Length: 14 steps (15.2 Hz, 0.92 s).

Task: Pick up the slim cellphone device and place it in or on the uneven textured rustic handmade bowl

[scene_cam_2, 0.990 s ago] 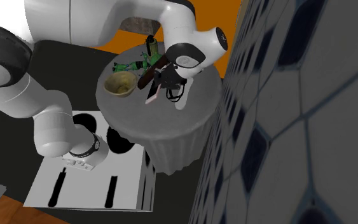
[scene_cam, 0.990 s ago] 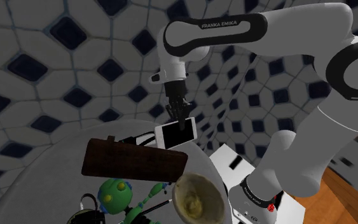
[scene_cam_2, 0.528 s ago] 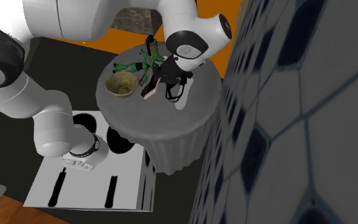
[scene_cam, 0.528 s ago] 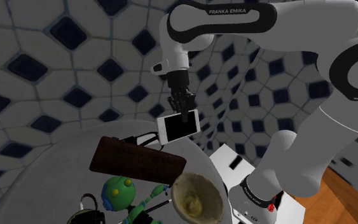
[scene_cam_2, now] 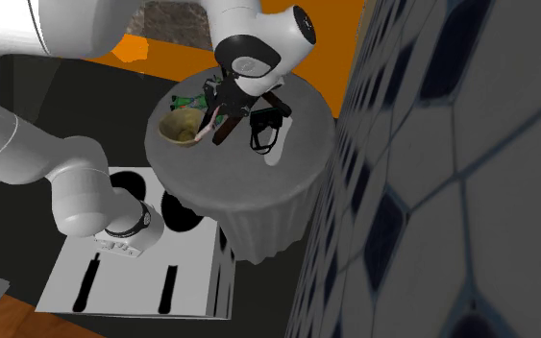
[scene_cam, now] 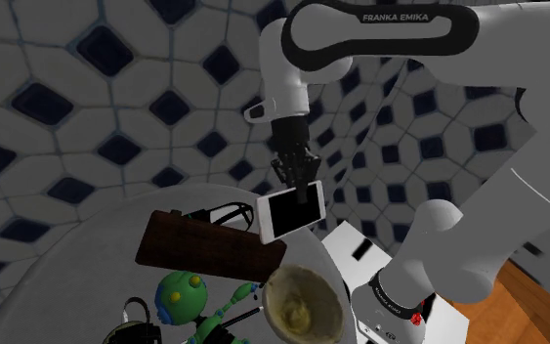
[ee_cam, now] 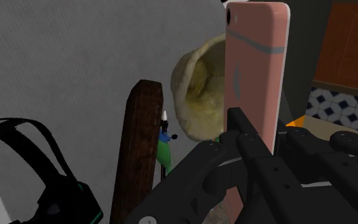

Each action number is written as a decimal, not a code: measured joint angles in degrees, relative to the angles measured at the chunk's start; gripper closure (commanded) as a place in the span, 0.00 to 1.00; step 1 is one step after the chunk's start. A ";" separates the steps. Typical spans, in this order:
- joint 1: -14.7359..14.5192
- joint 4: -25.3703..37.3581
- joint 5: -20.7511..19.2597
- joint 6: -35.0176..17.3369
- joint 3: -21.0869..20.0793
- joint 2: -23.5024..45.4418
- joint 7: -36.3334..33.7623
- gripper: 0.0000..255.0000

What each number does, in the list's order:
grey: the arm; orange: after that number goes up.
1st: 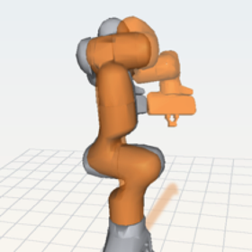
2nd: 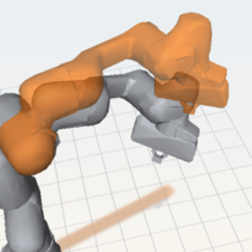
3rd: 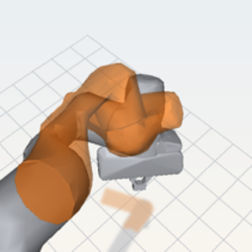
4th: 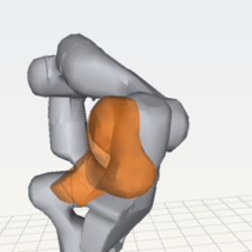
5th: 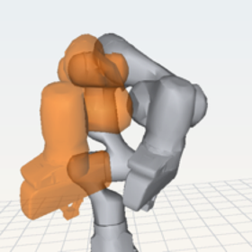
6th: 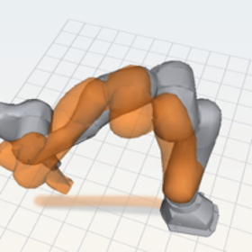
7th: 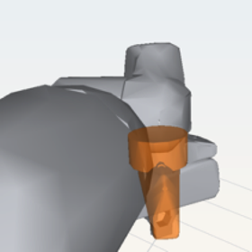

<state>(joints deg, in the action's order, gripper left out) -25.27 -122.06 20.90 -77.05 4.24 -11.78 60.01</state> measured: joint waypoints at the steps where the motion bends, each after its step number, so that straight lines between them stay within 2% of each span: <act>1: -0.48 -2.02 0.68 -0.28 -0.71 -2.16 -1.11 1.00; 10: -4.63 -15.28 8.09 -1.97 -7.29 -17.71 -10.31 1.00; 14: -5.21 -18.67 9.37 -4.65 -8.60 -18.76 -10.44 1.00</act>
<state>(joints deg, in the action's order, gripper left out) -30.48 -140.74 30.27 -81.70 -4.36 -30.54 49.57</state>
